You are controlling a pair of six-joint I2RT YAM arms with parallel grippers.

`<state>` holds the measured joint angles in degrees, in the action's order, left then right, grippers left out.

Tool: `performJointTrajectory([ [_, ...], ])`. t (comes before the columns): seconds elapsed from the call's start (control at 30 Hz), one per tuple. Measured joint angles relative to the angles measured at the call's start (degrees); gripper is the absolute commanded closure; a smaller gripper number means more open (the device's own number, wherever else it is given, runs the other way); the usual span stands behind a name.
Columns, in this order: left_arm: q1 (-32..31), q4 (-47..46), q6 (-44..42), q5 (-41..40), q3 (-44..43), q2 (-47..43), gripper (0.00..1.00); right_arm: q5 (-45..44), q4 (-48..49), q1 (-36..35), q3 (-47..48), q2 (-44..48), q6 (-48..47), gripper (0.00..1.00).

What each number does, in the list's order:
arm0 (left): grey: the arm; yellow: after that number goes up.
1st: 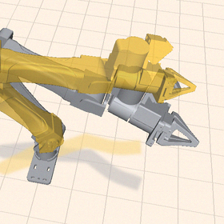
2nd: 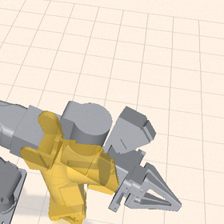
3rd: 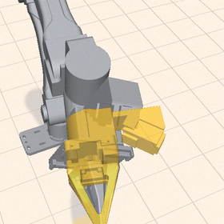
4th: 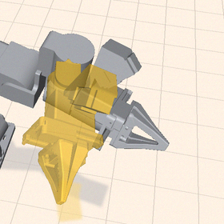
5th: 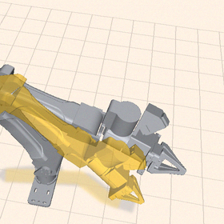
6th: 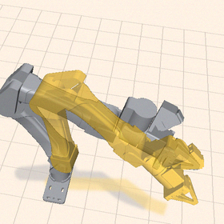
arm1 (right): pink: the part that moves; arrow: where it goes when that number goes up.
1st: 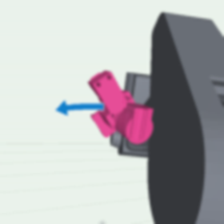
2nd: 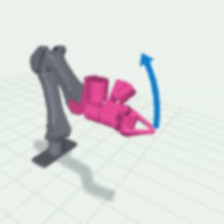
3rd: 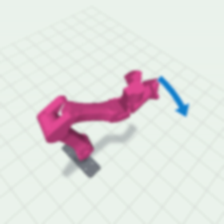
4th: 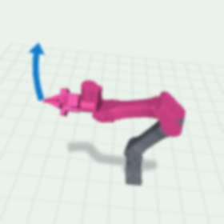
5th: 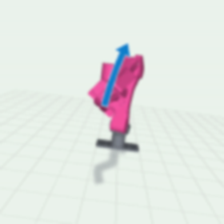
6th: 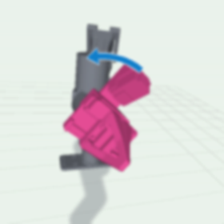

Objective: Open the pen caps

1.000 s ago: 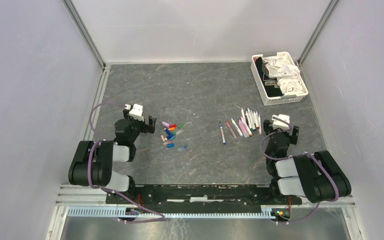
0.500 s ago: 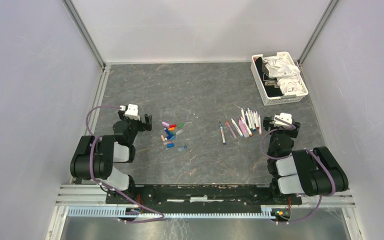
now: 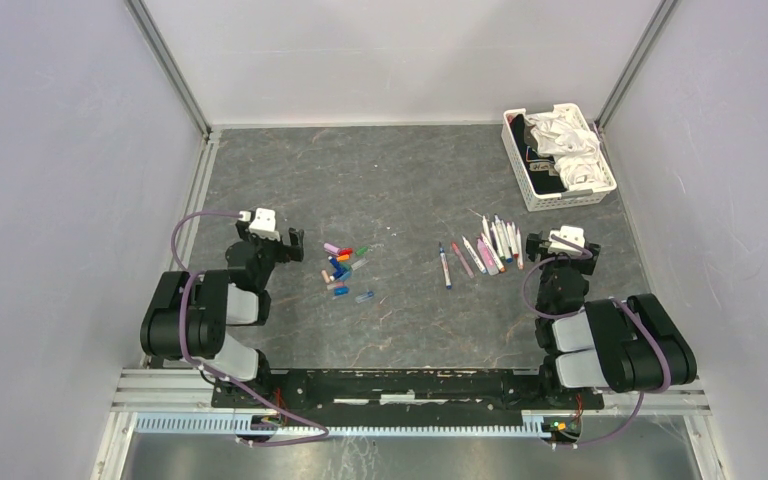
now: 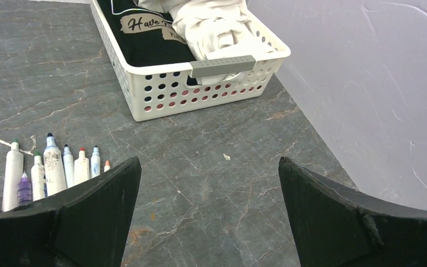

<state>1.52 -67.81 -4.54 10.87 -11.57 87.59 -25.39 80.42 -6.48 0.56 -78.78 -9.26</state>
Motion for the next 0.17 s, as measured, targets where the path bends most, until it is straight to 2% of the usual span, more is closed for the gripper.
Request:
performJointTrajectory([
  [0.17, 0.0, 0.0, 0.0, 0.07, -0.07, 0.04, 0.0, 0.11, -0.04, 0.0, 0.0, 0.0, 0.0, 0.02],
])
